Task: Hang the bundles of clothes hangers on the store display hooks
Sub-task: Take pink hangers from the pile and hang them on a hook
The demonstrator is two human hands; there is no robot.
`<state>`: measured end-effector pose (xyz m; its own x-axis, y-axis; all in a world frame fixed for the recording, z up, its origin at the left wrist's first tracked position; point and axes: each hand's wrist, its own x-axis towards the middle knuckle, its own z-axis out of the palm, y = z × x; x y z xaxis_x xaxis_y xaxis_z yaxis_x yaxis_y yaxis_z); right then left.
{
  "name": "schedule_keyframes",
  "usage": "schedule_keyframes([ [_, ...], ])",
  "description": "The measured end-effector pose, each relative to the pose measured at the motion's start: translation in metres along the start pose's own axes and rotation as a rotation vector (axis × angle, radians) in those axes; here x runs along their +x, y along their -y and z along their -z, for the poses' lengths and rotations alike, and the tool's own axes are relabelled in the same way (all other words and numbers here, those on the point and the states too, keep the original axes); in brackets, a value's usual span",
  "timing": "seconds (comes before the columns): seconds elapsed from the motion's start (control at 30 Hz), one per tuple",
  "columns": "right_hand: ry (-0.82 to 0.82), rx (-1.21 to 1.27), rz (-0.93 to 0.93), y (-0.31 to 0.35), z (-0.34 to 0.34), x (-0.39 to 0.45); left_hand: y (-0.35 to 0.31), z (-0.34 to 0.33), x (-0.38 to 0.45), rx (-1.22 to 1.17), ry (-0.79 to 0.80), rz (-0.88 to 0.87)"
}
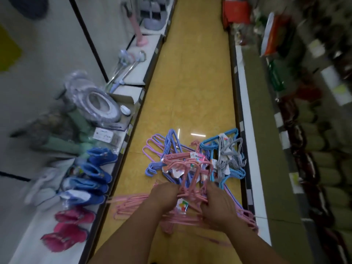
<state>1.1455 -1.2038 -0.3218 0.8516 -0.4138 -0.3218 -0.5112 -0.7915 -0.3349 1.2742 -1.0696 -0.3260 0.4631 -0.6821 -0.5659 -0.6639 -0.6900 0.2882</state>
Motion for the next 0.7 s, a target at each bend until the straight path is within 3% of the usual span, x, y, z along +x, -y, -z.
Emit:
schedule_keyframes([
  [0.13, 0.023, 0.064, -0.005, 0.04, 0.052, -0.017, -0.004, 0.054, -0.048, 0.03, -0.1, 0.016],
  [0.37, -0.116, 0.067, 0.11, 0.118, 0.132, -0.031, -0.001, 0.117, -0.124, -0.079, -0.287, 0.173],
  [0.6, 0.047, -0.154, 0.309, 0.163, 0.16, -0.031, 0.007, 0.127, -0.183, -0.196, -0.41, 0.347],
  [0.7, 0.22, -0.162, 0.432, 0.178, 0.159, -0.028, 0.011, 0.117, -0.206, -0.243, -0.443, 0.454],
])
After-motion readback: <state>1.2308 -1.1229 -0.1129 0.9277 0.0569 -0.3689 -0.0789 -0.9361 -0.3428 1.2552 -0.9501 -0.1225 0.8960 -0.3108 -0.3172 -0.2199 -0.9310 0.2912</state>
